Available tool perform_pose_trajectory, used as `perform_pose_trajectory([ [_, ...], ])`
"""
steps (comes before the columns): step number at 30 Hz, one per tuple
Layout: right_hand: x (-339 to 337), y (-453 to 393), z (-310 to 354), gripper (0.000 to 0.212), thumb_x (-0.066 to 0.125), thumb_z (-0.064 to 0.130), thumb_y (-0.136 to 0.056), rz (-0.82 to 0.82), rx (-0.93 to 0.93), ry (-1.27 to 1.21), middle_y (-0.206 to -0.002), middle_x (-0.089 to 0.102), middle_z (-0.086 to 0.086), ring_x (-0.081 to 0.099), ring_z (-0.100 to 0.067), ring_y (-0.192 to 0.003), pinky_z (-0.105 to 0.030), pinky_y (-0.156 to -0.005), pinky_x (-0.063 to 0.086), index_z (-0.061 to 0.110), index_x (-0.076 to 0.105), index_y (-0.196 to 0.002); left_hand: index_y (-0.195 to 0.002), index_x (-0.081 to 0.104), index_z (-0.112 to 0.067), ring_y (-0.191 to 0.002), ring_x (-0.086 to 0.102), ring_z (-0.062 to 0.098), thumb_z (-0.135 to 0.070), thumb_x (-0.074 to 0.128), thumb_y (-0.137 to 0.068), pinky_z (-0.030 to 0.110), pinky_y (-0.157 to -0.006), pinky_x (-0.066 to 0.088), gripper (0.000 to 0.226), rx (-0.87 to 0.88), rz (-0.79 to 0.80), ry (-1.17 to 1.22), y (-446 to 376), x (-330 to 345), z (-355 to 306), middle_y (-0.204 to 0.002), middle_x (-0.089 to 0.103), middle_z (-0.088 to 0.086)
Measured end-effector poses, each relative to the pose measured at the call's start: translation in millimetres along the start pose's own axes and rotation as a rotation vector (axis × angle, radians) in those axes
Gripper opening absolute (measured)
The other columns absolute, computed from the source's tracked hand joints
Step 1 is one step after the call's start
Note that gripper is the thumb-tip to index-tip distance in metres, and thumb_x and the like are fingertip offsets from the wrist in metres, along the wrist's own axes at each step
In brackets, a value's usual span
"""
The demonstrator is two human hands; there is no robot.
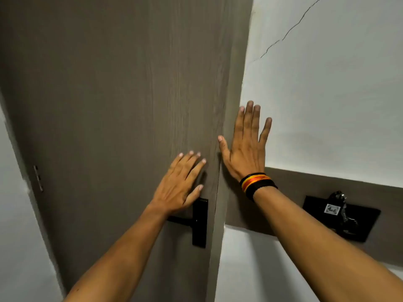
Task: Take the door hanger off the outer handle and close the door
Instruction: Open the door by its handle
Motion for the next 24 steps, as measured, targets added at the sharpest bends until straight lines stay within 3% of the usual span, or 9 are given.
perform_pose_trajectory([
  [3, 9, -1, 4, 0.089, 0.032, 0.060, -0.100, -0.015, 0.031, 0.087, -0.170, 0.007, -0.023, 0.007, -0.037, -0.158, -0.063, -0.124, 0.005, -0.001, 0.010, -0.161, -0.124, 0.063, -0.004, -0.116, 0.059, 0.035, -0.051, 0.046, -0.101, 0.047, -0.110, 0.040, 0.055, 0.001, -0.006, 0.033, 68, 52, 11, -0.121, 0.069, 0.020],
  [5, 15, -2, 6, 0.092, 0.032, 0.063, -0.099, -0.046, 0.040, 0.130, -0.170, 0.008, -0.024, 0.008, -0.038, -0.158, -0.062, -0.124, 0.004, -0.001, 0.011, -0.161, -0.103, 0.066, -0.009, -0.087, 0.061, 0.030, -0.062, 0.043, -0.100, 0.041, -0.084, 0.047, 0.059, -0.098, 0.019, 0.029, 112, 86, 11, -0.098, 0.067, 0.012],
  [7, 17, -2, 10, 0.094, 0.034, 0.063, -0.097, -0.057, 0.048, 0.135, -0.169, 0.009, -0.025, 0.009, -0.039, -0.158, -0.064, -0.124, 0.005, -0.002, 0.012, -0.161, -0.089, 0.064, -0.013, -0.073, 0.056, 0.025, -0.073, 0.046, -0.093, 0.037, -0.066, 0.046, 0.063, -0.172, 0.073, 0.030, 126, 105, 11, -0.085, 0.062, 0.006],
  [12, 19, -4, 11, 0.098, 0.038, 0.064, -0.095, -0.093, 0.054, 0.160, -0.169, 0.010, -0.027, 0.009, -0.042, -0.157, -0.066, -0.123, 0.006, -0.003, 0.012, -0.160, -0.066, 0.060, -0.018, -0.057, 0.058, 0.021, -0.086, 0.059, -0.070, 0.032, -0.060, 0.049, 0.068, -0.312, 0.144, 0.086, 117, 131, 7, -0.059, 0.062, 0.000],
  [16, 22, -5, 12, 0.098, 0.036, 0.066, -0.094, -0.116, 0.069, 0.189, -0.168, 0.010, -0.027, 0.009, -0.042, -0.157, -0.067, -0.124, 0.007, -0.003, 0.011, -0.160, -0.050, 0.056, -0.022, -0.041, 0.053, 0.012, -0.102, 0.042, -0.067, 0.023, -0.054, 0.048, 0.082, -0.433, 0.227, 0.147, 115, 146, 9, -0.042, 0.052, -0.008],
  [19, 19, -5, 12, 0.099, 0.034, 0.068, -0.094, -0.119, 0.076, 0.191, -0.169, 0.010, -0.027, 0.009, -0.042, -0.157, -0.067, -0.123, 0.007, -0.002, 0.010, -0.160, -0.050, 0.051, -0.023, -0.034, 0.038, 0.006, -0.108, 0.020, -0.064, 0.016, -0.041, 0.030, 0.091, -0.565, 0.241, 0.187, 122, 152, 1, -0.039, 0.034, -0.012],
  [21, 20, -5, 13, 0.100, 0.032, 0.069, -0.093, -0.120, 0.070, 0.192, -0.169, 0.009, -0.027, 0.008, -0.042, -0.157, -0.067, -0.123, 0.007, -0.002, 0.009, -0.161, -0.047, 0.039, -0.027, -0.034, 0.027, 0.007, -0.102, 0.031, -0.072, 0.012, -0.045, 0.016, 0.080, -0.650, 0.195, 0.266, 129, 159, -9, -0.040, 0.027, -0.012],
  [24, 18, -4, 12, 0.101, 0.031, 0.070, -0.093, -0.130, 0.072, 0.182, -0.168, 0.010, -0.027, 0.009, -0.043, -0.157, -0.067, -0.122, 0.007, -0.002, 0.009, -0.160, -0.046, 0.055, -0.014, -0.033, 0.047, 0.020, -0.090, 0.045, -0.084, 0.023, -0.040, 0.041, 0.085, -0.759, 0.095, 0.383, 142, 180, -31, -0.038, 0.045, 0.000],
])
Point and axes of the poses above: each hand's wrist, its own y-axis away from the middle knuckle, its own x-axis out of the palm, z = x × y, the point moved 2 cm from there along -y, towards the middle knuckle
